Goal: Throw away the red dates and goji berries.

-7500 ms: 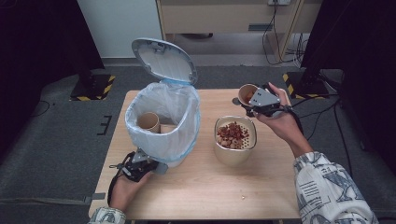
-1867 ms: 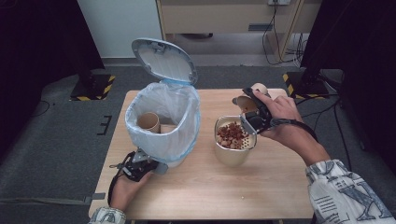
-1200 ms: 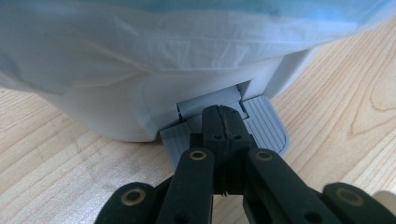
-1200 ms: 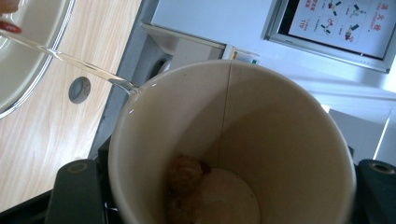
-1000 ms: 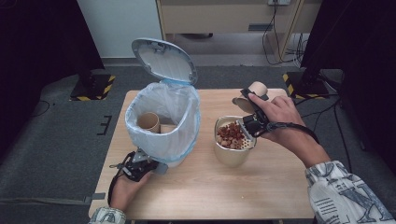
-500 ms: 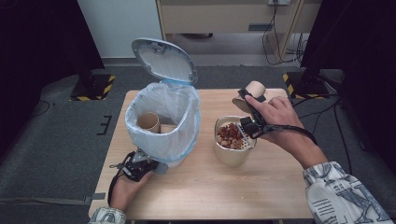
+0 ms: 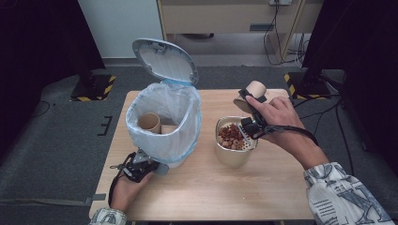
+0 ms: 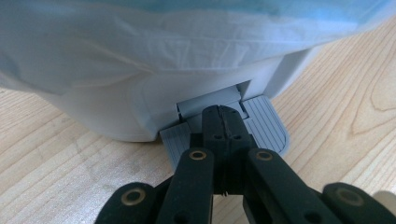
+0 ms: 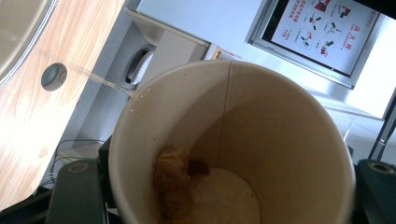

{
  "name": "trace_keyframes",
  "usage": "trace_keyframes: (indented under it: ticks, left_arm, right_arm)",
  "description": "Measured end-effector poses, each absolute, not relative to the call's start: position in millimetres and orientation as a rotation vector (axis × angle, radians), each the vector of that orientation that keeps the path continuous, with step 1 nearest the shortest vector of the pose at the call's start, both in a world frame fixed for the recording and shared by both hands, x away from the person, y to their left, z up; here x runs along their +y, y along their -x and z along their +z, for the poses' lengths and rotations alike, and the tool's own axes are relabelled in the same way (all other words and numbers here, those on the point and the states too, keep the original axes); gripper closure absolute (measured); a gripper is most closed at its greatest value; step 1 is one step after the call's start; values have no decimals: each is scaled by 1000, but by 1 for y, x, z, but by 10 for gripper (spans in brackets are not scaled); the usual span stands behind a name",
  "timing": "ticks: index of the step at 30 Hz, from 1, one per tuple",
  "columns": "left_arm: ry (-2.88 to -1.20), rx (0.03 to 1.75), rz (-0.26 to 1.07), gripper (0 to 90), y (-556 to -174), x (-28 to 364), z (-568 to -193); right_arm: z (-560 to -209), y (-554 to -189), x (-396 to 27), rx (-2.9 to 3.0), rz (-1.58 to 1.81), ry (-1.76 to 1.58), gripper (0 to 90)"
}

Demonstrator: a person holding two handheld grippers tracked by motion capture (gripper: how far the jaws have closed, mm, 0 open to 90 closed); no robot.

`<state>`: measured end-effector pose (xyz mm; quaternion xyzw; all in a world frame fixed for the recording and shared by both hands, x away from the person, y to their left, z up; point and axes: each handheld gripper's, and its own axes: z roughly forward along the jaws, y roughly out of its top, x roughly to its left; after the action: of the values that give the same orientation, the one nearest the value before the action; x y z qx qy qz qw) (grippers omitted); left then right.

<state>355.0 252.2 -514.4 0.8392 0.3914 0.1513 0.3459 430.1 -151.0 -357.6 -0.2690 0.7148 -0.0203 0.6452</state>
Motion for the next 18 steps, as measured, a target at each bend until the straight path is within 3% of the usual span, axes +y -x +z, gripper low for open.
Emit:
trace_keyframes:
  ticks: [18]
  left_arm:
    - [-2179, 1016, 395, 900, -355, 252, -514]
  right_arm:
    - [-371, -431, -148, 1607, -86, 643, 291]
